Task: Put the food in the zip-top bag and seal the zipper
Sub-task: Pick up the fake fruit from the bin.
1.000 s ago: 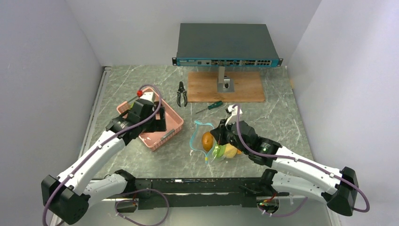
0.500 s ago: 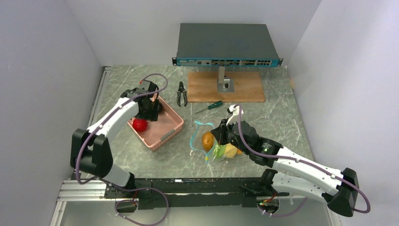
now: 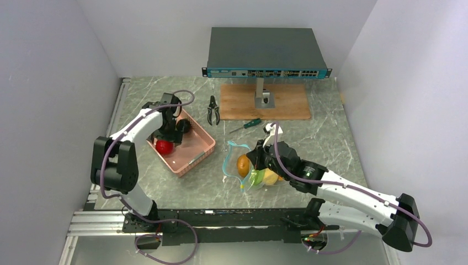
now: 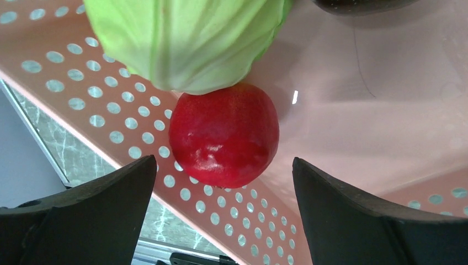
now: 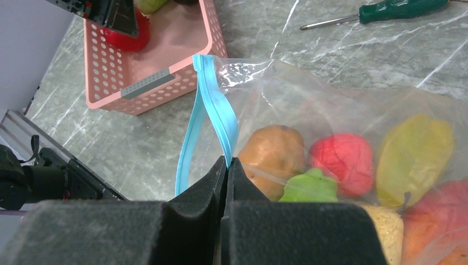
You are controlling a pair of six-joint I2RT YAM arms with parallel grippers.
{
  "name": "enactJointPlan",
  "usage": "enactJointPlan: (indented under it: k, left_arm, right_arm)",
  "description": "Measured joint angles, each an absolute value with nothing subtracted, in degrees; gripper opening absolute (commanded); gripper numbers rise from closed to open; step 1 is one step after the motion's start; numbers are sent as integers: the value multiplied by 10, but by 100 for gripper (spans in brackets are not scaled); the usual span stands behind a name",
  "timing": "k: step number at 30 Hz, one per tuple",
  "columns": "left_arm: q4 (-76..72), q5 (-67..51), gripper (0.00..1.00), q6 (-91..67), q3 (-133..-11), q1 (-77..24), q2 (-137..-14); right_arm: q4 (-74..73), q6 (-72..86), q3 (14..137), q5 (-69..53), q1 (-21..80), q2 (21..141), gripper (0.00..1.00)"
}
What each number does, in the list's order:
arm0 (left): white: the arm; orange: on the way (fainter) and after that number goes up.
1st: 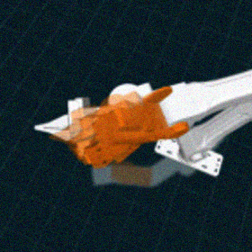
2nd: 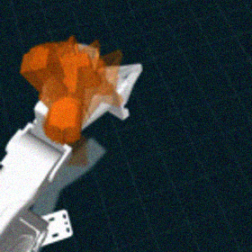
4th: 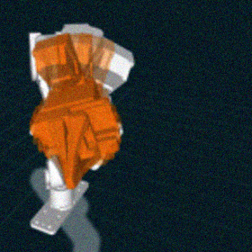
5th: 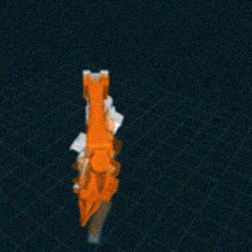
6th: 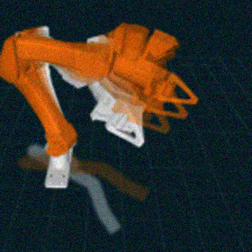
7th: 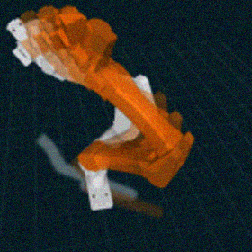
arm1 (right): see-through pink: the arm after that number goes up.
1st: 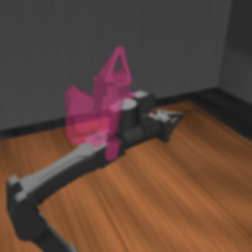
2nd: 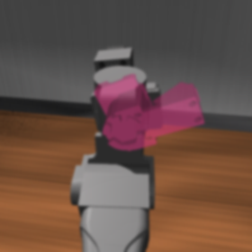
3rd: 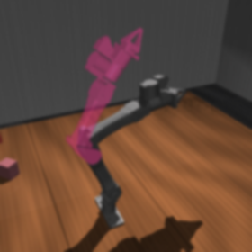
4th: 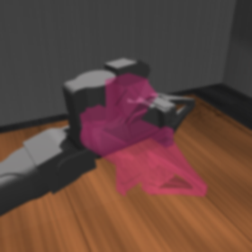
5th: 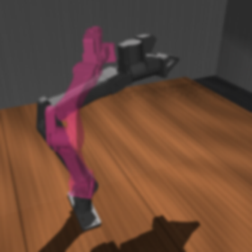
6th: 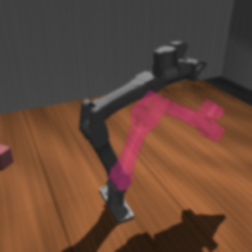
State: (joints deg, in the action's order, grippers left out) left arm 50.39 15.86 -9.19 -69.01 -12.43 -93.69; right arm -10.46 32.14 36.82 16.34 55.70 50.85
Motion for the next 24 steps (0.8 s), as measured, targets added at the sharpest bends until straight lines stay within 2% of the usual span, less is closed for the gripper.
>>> enactJointPlan:
  k: [3, 5, 16, 19, 24]
  left_arm:
    - [504, 153, 96, -88, -690, -121, -956]
    - [504, 147, 92, -87, -690, -119, -972]
    - [509, 120, 54, -81, -690, -118, -994]
    - [505, 112, 51, -82, -686, -118, -982]
    - [491, 75, 51, -84, -648, -121, -902]
  right_arm:
    - [-101, 321, 368, 161, 557, 513, 0]
    - [-100, 321, 368, 161, 557, 514, 0]
    - [-98, 322, 366, 162, 557, 496, 0]
    - [-98, 322, 365, 162, 557, 491, 0]
    - [-98, 330, 354, 161, 557, 486, 0]
